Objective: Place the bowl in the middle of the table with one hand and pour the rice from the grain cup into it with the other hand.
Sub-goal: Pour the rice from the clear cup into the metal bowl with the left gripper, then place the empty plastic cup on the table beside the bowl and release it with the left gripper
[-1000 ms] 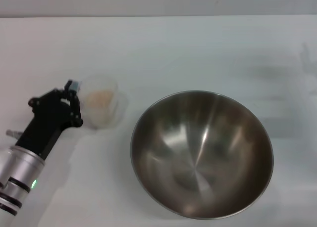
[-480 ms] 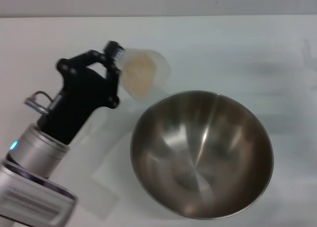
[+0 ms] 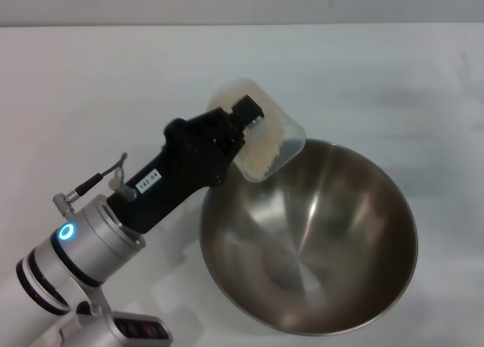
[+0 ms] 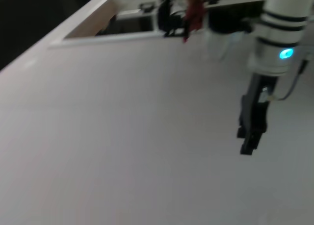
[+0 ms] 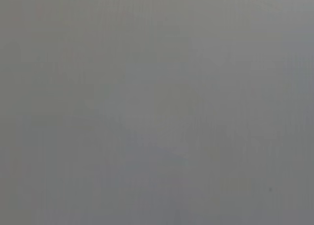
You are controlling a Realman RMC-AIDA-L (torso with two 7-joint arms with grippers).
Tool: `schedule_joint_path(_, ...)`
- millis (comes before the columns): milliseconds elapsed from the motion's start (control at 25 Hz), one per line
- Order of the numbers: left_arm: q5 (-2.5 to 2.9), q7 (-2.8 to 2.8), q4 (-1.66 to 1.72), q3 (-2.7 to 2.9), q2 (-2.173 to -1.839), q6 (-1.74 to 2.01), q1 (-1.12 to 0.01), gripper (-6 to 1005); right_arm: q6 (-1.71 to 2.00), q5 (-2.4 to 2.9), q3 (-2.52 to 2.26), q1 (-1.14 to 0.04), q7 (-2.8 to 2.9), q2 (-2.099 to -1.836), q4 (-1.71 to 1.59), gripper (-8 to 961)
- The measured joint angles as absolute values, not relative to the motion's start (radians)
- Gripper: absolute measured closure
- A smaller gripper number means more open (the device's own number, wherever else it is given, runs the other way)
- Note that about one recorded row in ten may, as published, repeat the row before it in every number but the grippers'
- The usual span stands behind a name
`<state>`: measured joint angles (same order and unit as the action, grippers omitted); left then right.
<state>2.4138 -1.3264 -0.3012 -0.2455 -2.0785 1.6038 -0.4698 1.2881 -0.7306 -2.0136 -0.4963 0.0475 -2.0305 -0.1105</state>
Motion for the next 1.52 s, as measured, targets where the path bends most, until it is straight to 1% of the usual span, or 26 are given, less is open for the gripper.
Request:
schedule_joint_path(360,2.474,-1.602,-0.285,-0.243,-2.080,1.593,-0.474,962,1.286,-0.728,-2.014,-0.512,0.001,-2.029,-0.073,436)
schedule_joint_path(960,2.501,-1.882,-0.295,-0.240,-2.078,1.569,-0.454,955,1.284,-0.727,-2.014,-0.506,-0.003,-2.031,-0.072,436)
schedule_joint_path(1520,2.519,-1.928,-0.307,-0.242,-2.078,1.564,-0.444,949,1.285,-0.729,-2.014,-0.502,0.005,-2.031,-0.077,435)
